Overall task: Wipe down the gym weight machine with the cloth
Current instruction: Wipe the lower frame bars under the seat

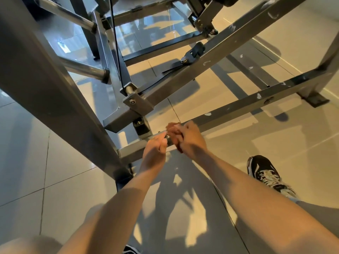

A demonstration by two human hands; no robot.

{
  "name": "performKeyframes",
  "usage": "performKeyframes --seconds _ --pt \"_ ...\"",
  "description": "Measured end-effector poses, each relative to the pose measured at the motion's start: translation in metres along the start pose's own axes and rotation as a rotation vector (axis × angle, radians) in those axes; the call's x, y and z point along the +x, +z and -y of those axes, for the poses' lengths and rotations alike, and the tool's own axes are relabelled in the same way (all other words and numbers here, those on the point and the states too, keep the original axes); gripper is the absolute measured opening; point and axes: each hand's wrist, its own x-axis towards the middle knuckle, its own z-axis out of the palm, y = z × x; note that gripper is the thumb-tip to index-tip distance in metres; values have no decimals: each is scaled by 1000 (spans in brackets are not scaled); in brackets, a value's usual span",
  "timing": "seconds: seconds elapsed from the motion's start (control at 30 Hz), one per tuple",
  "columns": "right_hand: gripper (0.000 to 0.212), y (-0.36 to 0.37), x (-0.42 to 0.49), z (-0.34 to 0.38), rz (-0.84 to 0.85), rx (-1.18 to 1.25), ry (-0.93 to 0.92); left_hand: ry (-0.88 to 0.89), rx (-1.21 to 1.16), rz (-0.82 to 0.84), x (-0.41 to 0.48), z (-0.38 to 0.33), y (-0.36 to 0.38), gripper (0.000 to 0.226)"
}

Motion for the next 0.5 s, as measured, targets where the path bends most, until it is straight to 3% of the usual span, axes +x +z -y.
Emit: performKeyframes --seconds 0.13,0.23,0.37,0.43,0.5 --pt "26 -21 16 -17 -186 -8 280 7 81 39 7 14 2 62" --pt "36 7 5 6 -102 79 223 59 57 26 5 7 0 60" --pt "48 21 -17 15 -61 -2 -30 65 -231 105 4 -1 -4 38" --pt "50 7 -11 11 -96 -90 -21 98 -74 79 5 8 -2 47" --pt "37 -5 -2 -2 -193 -159 116 106 94 66 5 19 -4 53"
